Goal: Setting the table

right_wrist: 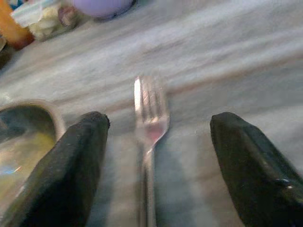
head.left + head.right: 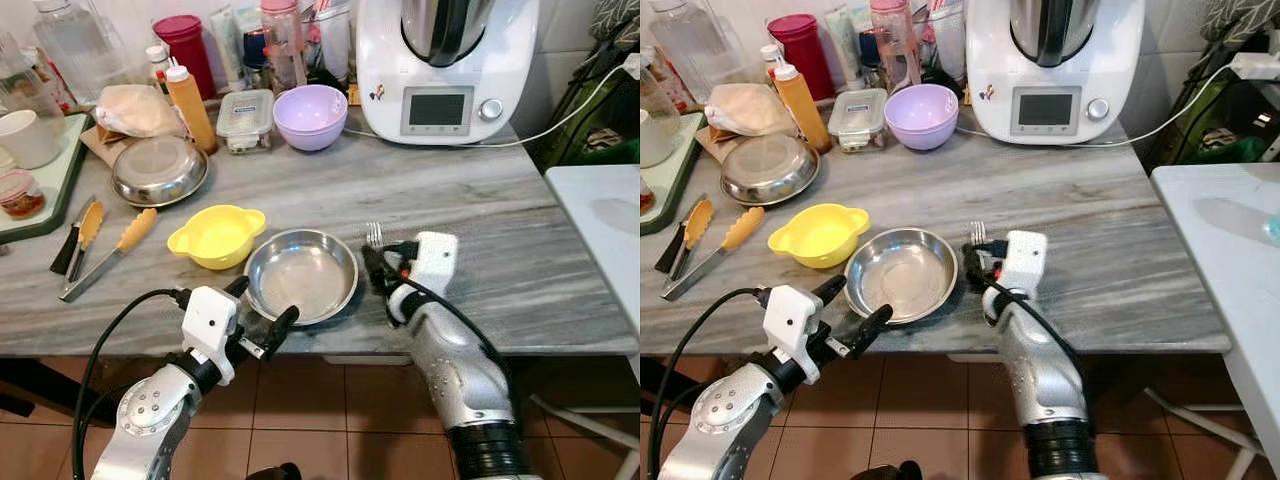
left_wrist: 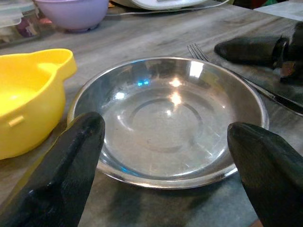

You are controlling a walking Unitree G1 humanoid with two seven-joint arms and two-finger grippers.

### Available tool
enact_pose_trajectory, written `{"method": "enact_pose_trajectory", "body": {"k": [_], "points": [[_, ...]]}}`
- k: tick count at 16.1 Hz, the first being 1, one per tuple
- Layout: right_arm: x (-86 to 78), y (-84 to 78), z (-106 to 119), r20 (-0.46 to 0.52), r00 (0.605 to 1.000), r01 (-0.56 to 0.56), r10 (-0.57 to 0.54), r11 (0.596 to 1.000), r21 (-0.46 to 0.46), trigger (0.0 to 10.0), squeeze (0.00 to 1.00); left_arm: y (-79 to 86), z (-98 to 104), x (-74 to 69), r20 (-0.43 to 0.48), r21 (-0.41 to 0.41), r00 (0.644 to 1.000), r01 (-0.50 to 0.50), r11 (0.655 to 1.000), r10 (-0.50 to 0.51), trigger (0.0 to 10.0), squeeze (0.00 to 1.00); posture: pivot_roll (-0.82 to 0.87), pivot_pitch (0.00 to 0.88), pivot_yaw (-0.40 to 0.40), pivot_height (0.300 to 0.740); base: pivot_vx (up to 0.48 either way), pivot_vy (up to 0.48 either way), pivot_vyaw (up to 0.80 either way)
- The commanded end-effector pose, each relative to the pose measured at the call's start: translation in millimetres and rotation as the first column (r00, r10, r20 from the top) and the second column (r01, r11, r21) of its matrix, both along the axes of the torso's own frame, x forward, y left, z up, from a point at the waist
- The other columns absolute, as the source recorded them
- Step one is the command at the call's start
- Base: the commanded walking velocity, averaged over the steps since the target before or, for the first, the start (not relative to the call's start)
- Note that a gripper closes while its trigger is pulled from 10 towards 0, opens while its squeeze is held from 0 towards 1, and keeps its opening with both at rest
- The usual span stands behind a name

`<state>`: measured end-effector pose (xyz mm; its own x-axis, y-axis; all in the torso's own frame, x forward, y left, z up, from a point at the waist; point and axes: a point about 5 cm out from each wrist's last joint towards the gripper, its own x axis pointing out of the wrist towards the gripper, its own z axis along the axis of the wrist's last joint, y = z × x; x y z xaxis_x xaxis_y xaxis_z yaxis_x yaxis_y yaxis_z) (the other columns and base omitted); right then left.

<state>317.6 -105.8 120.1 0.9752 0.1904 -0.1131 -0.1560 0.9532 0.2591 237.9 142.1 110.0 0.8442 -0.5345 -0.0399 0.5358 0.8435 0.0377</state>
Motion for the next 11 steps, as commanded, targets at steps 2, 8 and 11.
{"method": "enact_pose_trajectory", "body": {"k": [2,8,11], "points": [[-1.7,3.7,10.7,0.062,0.998,-0.02,0.021,1.0,-0.015,10.0,1.0,-0.9,-1.1,1.2,0.0,0.01,1.0,0.0,1.0,0.0,10.0,0.0,0.02,0.11,0.093,0.74,0.0,0.0,0.0],[-11.3,-4.3,43.7,0.266,0.963,-0.015,0.05,0.991,-0.134,10.0,1.0,-1.8,2.5,3.0,0.022,-0.001,1.0,-0.016,1.0,0.016,10.0,0.0,0.01,0.114,0.08,0.74,0.0,0.0,0.0],[-14.1,-19.8,52.1,0.306,0.952,0.027,0.028,0.984,-0.174,10.0,1.0,-2.5,7.1,3.6,0.038,-0.017,0.999,-0.018,1.0,0.018,10.0,0.0,0.0,0.103,0.066,0.74,0.0,0.0,0.0]]}}
